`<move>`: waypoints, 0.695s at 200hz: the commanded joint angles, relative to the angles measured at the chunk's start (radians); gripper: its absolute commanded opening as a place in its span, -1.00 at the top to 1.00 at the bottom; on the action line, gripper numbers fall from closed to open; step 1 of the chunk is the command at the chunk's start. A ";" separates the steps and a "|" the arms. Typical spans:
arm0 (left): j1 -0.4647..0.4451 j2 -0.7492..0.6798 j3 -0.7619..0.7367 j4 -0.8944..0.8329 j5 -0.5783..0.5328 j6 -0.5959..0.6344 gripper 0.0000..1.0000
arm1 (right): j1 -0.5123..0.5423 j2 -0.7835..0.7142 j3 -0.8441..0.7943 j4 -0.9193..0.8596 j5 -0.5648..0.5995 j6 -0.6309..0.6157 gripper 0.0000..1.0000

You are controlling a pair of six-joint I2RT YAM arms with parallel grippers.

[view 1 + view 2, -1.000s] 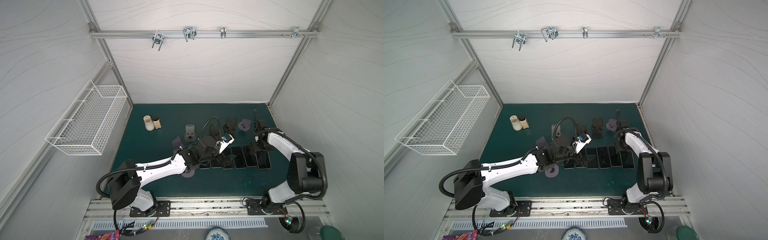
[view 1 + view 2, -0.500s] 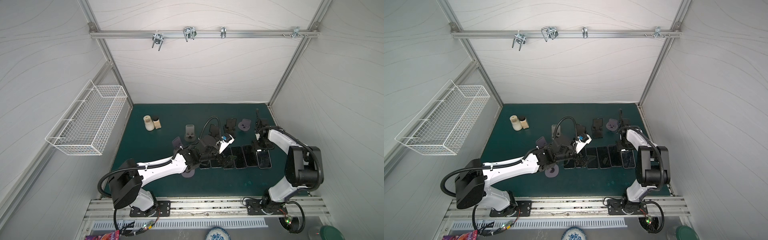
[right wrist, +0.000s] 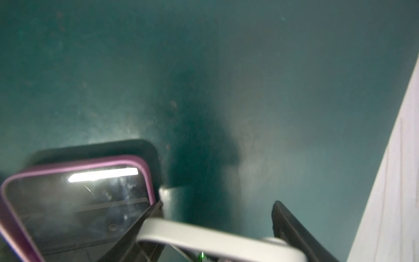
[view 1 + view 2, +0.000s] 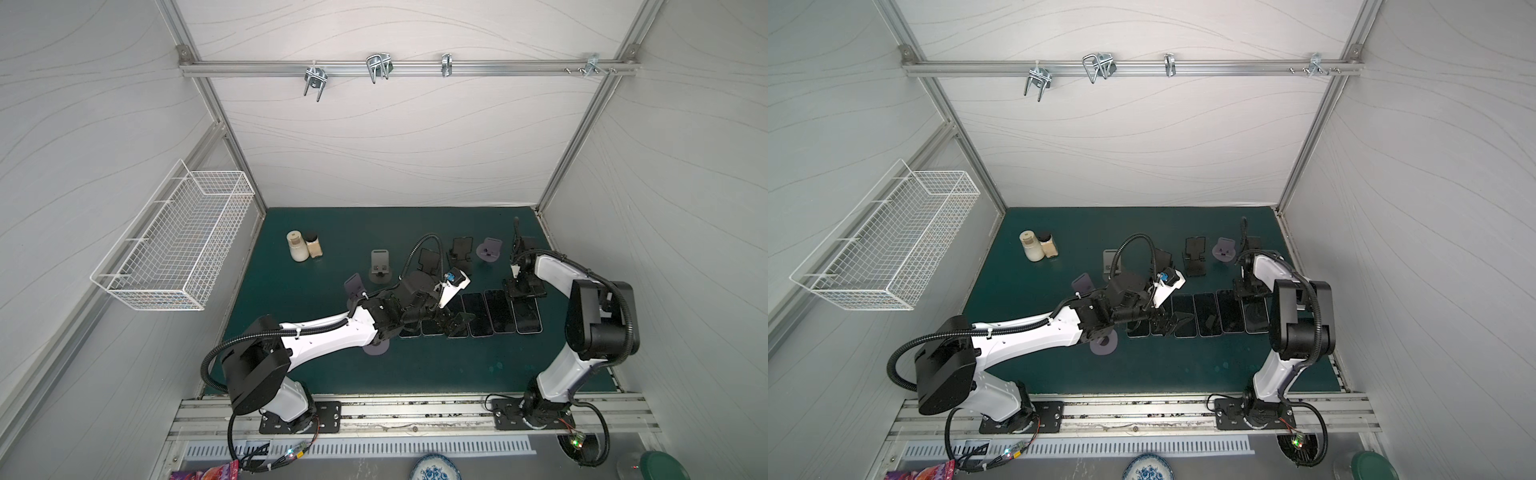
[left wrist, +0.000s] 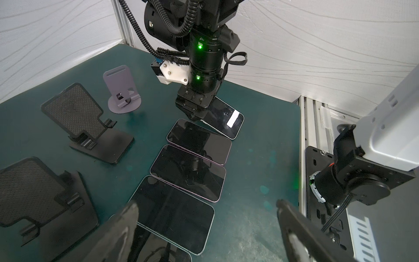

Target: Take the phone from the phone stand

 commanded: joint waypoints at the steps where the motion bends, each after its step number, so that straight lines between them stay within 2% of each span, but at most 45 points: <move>1: -0.008 0.024 0.003 0.048 -0.012 0.008 -0.92 | -0.017 0.030 0.029 0.063 -0.024 -0.009 0.03; 36: -0.012 0.045 0.009 0.038 -0.027 0.007 -0.91 | -0.021 0.058 0.049 0.062 -0.040 -0.009 -0.08; 139: -0.013 0.068 0.019 0.032 -0.036 0.006 -0.91 | -0.037 0.088 0.051 0.082 -0.065 -0.028 -0.17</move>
